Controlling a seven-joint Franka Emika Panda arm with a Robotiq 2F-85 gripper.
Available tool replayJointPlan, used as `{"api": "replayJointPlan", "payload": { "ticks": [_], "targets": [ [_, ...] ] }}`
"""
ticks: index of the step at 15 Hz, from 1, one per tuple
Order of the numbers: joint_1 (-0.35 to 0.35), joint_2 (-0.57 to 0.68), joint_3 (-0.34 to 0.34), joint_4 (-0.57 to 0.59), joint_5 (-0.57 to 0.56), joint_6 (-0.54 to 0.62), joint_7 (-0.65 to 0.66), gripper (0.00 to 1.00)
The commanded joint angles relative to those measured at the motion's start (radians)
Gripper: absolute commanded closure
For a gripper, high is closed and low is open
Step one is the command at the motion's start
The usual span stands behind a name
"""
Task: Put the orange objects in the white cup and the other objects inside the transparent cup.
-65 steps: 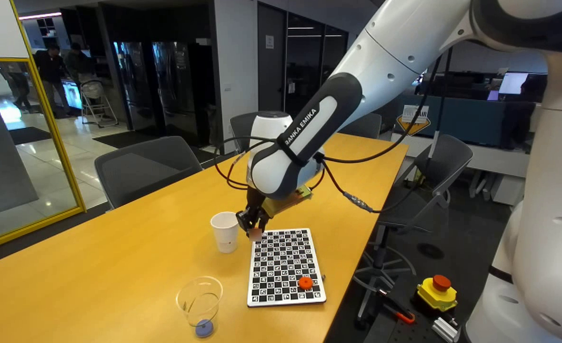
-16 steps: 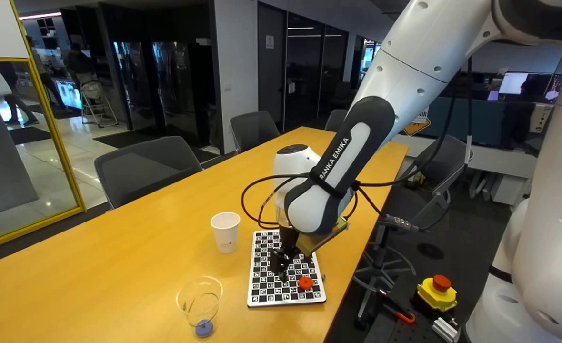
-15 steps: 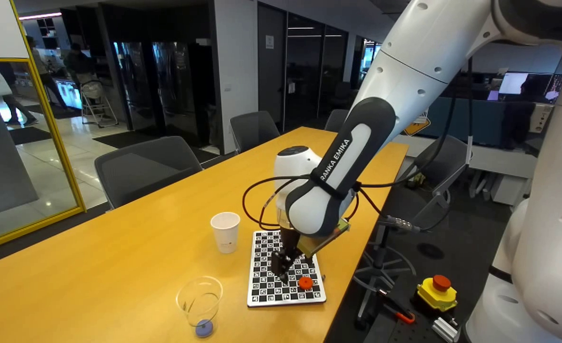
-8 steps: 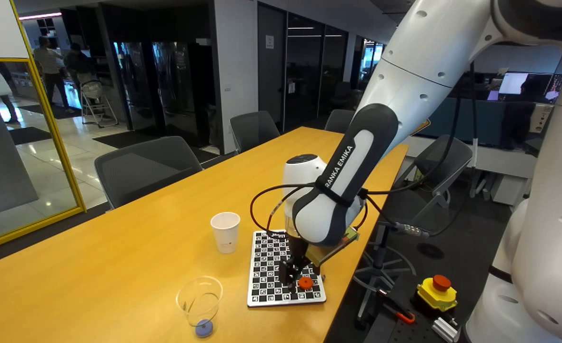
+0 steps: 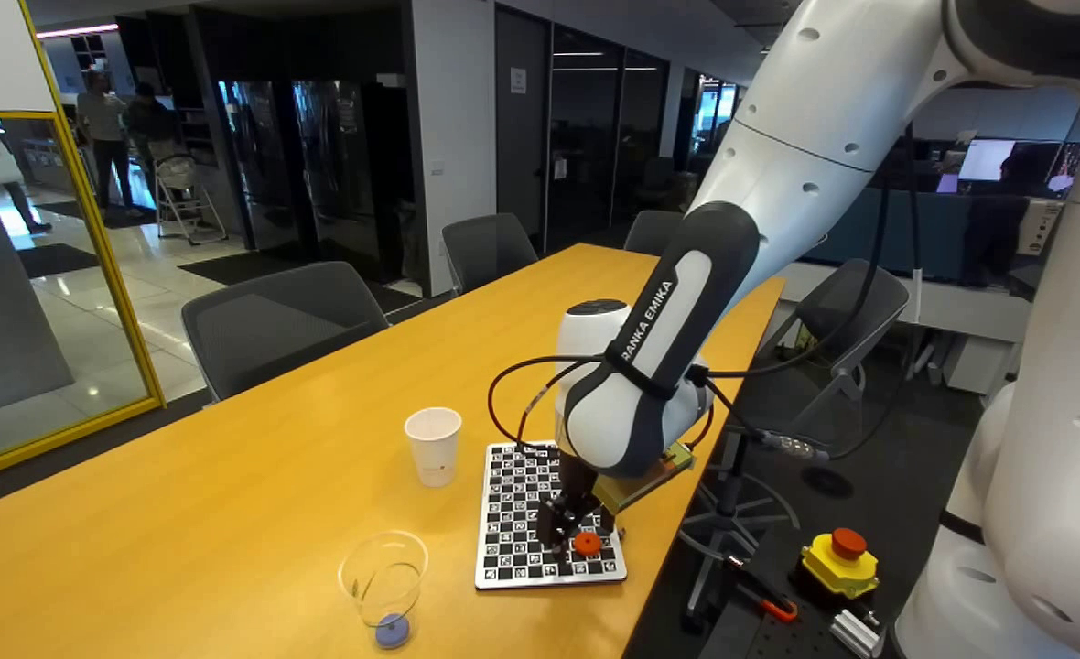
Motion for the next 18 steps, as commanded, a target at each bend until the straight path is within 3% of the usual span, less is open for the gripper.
{"api": "replayJointPlan", "payload": {
  "ticks": [1,5,6,8,14,18],
  "targets": [
    [-0.011,-0.017,0.011,-0.019,0.029,0.035,-0.028,0.00],
    [-0.009,-0.014,0.006,-0.019,0.015,0.041,-0.017,0.00],
    [-0.009,-0.013,0.005,-0.020,0.012,0.042,-0.015,0.25],
    [-0.009,-0.013,0.005,-0.021,0.014,0.046,-0.016,0.32],
    [-0.012,-0.011,0.003,-0.020,0.012,0.047,-0.012,0.80],
    [-0.012,-0.008,-0.001,0.010,-0.003,0.023,-0.011,0.76]
  ]
}}
